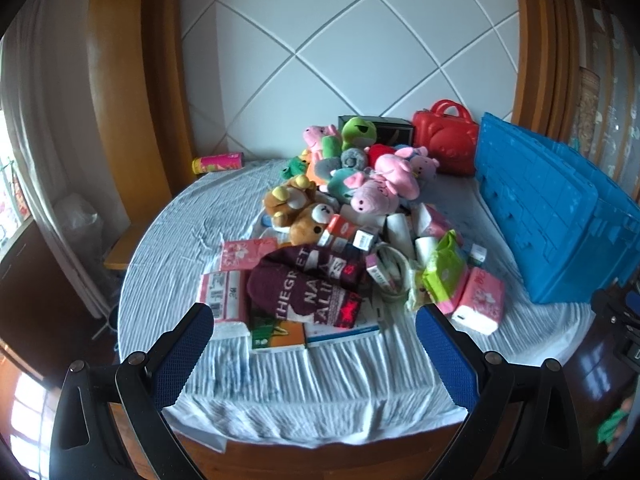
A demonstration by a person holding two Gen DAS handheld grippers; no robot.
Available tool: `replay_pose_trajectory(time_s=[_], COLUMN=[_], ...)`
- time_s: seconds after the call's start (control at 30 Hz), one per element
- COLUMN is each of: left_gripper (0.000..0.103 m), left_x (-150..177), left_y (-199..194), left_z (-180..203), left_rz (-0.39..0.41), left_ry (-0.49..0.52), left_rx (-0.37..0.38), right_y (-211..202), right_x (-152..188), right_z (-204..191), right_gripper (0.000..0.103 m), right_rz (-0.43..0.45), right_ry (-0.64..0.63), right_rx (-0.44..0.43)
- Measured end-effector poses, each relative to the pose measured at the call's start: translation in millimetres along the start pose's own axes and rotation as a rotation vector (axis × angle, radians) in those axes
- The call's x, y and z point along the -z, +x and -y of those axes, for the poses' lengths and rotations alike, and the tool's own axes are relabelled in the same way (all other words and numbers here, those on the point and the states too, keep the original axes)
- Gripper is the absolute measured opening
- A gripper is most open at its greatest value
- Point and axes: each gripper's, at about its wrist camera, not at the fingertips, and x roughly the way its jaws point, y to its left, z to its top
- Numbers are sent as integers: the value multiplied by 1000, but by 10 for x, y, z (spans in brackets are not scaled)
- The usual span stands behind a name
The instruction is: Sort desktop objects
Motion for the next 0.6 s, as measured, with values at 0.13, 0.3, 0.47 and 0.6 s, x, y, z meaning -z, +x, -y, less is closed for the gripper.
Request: replay_pose_trajectory(time_s=[0.13, 0.3, 0.47, 0.6], left_gripper=[102, 102, 102, 102], left_x=[184, 447, 559, 565], left_y=[158, 322, 521, 814], left_z=[-251, -680, -1173, -1464], left_rz=[-31, -102, -142, -190], left_ry=[-39, -90, -154, -167], left_rx=[-77, -176, -243, -251], right_y=[231, 616, 921, 1149], right_x=[61, 165, 236, 309], right_z=[-66, -286, -801, -1280], right_gripper=[103, 103, 103, 103], right_rz=[-27, -72, -136, -174], right_ry=[-22, -40, -116, -164], right_rx=[-43, -122, -197, -247])
